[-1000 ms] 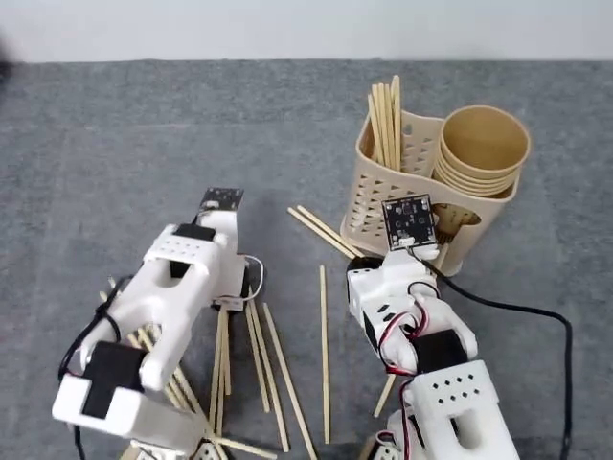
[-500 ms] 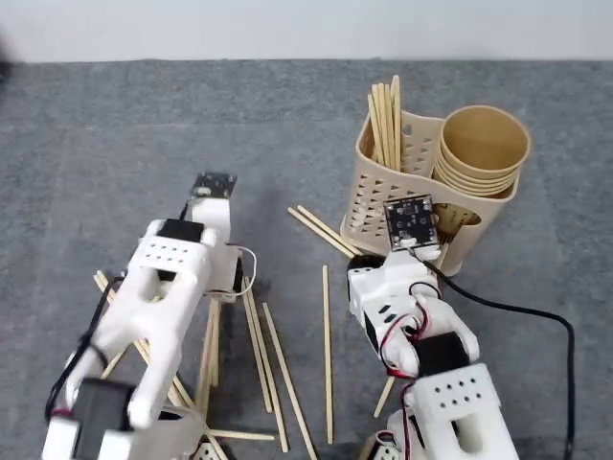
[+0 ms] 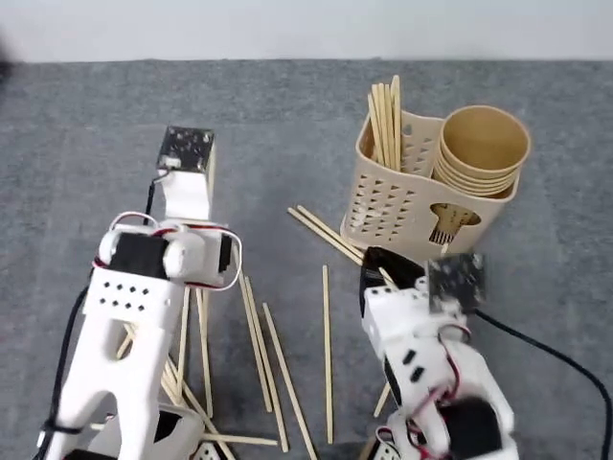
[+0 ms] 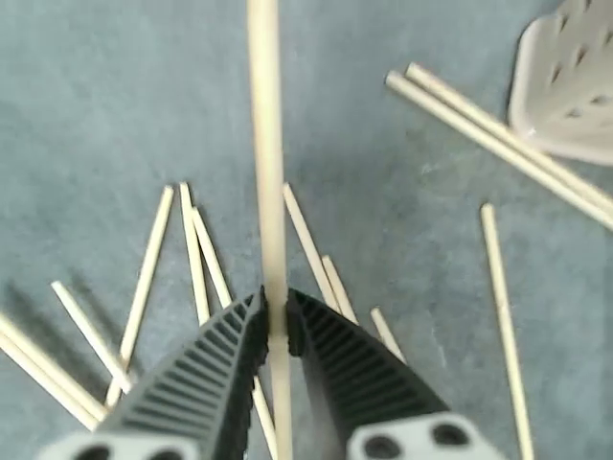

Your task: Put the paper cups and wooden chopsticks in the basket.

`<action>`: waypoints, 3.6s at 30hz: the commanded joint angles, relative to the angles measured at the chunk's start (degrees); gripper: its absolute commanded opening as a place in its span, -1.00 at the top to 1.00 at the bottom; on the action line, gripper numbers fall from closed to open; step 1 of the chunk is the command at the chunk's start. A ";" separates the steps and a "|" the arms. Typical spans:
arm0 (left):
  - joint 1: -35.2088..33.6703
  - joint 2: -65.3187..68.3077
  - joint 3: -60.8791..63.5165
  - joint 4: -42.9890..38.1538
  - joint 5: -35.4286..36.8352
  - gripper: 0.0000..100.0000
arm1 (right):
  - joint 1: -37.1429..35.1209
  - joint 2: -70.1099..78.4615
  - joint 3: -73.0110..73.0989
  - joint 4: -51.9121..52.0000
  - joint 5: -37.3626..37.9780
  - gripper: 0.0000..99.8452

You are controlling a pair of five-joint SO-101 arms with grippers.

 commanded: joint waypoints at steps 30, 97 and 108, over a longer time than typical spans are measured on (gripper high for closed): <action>25.05 15.38 -18.68 -68.57 0.00 0.98 | 5.76 -1.63 5.89 -5.23 -3.78 0.98; -13.54 27.43 3.12 -8.26 -21.36 0.54 | 5.67 -1.63 6.95 -5.23 -3.78 0.98; -13.19 47.65 -8.48 -3.87 -17.41 0.75 | 5.67 -1.63 6.95 -5.23 -3.78 0.98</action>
